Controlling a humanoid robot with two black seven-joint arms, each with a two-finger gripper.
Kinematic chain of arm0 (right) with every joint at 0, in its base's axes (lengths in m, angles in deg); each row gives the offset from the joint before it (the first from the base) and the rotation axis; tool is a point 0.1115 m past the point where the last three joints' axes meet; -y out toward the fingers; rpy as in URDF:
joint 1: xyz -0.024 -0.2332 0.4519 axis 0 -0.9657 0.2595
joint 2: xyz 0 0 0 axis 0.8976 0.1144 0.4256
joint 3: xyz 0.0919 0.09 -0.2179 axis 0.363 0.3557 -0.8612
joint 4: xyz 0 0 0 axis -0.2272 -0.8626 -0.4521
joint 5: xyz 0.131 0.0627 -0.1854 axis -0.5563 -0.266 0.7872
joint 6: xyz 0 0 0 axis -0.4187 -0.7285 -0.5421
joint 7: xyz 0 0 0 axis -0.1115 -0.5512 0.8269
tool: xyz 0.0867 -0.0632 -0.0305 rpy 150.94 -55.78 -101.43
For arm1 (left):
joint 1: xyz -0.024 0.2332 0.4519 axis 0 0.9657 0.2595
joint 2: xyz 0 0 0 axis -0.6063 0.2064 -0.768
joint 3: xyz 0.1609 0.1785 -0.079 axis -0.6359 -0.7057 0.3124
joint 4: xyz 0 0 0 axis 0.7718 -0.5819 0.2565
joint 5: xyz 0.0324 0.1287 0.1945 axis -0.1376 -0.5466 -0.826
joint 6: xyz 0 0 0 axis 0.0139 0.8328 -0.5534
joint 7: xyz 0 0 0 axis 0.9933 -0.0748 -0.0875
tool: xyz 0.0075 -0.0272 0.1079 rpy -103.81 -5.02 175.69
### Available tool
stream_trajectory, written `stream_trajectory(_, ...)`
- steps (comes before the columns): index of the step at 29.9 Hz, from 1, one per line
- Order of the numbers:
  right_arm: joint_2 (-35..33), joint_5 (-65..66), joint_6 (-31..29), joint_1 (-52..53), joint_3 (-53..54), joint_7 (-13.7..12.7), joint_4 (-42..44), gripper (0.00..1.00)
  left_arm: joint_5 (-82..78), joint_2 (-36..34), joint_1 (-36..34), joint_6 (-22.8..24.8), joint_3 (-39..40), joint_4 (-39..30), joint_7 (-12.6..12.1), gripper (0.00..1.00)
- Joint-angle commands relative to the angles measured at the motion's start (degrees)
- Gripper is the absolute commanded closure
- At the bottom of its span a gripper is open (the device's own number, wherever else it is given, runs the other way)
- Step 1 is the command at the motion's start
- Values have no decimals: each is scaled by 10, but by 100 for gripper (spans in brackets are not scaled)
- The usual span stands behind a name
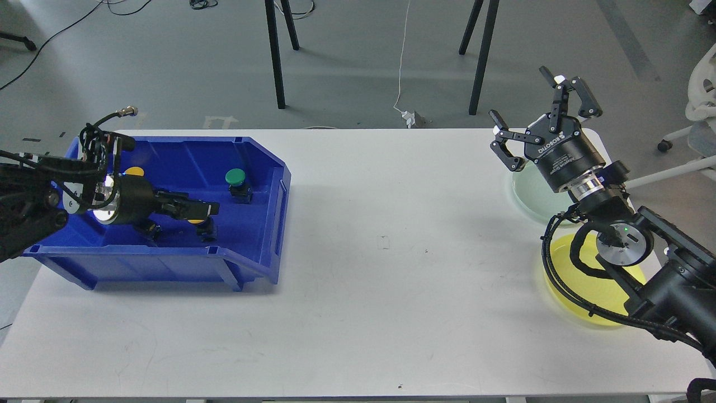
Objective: Pass button and place on color plate
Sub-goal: 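Grasp the yellow button in the bin with the left gripper, then lift the yellow button and extend the left arm toward the table center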
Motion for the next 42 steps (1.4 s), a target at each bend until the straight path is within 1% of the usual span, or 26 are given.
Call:
stream_trajectory(1,0,0,0,-1,-1,0,0,1,0,4,5,0,1,5,0,15)
stream_trajectory(11,0,0,0,-5,0,0,0,1,0,24,14,0,0,30,0,16)
stream_trajectory(21,0,0,0,-9,0,0,0,1,0,40,18,1,0,52,0,20)
stream_trajectory(23,0,0,0,-9,0,0,0,1,0,43,18,1,0,53,0,25)
stream_trajectory(26,0,0,0,-9,0,0,0,1,0,44,19,1,0,62,0,39)
stream_trajectory(29,0,0,0,-10,0,0,0,1,0,47,24,1,0,71,0,45)
stream_trajectory(32,0,0,0,-11,1,0,0,1,0,48,26,0,0,72,0,47)
stream_trajectory(35,0,0,0,-12,0,0,0,1,-1,48,27,-1,0,72,0,56)
stream_trajectory(36,0,0,0,-13,1,0,0,1,-1,48,27,-1,0,72,0,62)
stream_trajectory(37,0,0,0,-13,1,0,0,1,-1,48,27,-2,0,72,0,65)
stream_trajectory(39,0,0,0,-13,1,0,0,1,-1,49,28,-3,0,72,0,69)
stream_trajectory(42,0,0,0,-13,1,0,0,1,-1,48,26,-3,1,72,0,80)
